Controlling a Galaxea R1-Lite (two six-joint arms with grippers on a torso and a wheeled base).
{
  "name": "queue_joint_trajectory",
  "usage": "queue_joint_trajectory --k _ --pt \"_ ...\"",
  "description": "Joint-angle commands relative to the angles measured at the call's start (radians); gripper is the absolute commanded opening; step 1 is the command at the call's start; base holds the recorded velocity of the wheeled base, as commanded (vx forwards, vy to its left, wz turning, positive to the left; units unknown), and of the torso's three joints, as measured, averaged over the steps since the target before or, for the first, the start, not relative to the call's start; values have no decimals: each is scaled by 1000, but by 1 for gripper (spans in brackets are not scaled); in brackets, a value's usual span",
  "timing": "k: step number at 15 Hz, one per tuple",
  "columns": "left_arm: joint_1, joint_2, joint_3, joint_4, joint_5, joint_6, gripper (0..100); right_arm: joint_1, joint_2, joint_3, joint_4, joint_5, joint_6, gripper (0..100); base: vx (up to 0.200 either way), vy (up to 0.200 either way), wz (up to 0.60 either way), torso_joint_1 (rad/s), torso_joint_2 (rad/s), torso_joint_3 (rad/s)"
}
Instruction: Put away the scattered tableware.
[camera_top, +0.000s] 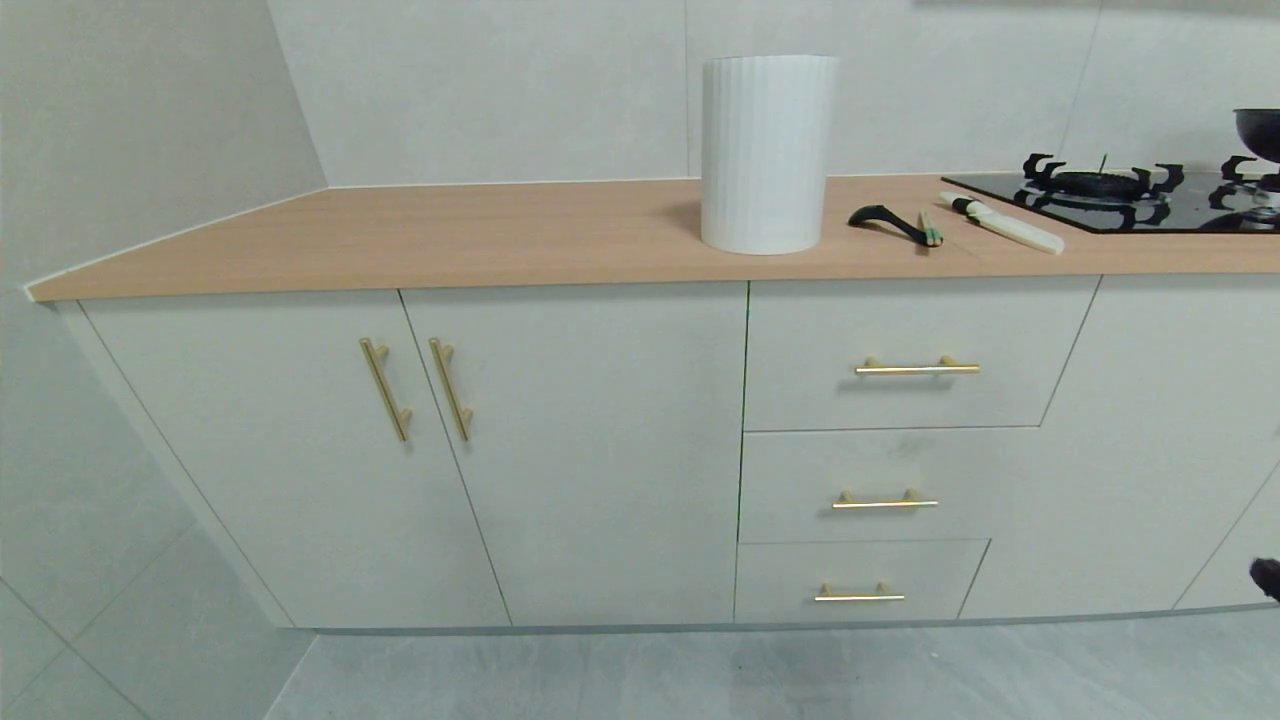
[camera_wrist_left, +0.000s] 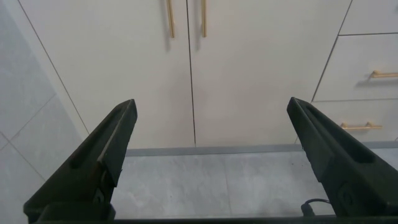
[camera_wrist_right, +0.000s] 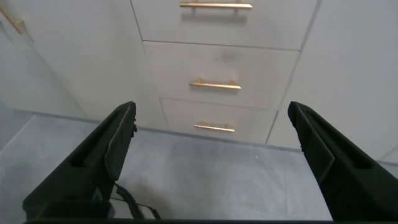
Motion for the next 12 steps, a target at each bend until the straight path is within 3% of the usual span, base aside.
queue_joint_trajectory --k 1,5,12 --pt "0 0 0 0 0 0 100 24 346 -124 -121 4 -1 100 0 0 0 0 0 0" --pt "0 0 0 0 0 0 100 24 604 -150 -299 -1 1 100 0 0 0 0 0 0" --pt "0 0 0 0 0 0 100 23 879 -149 -420 1 2 100 0 0 0 0 0 0"
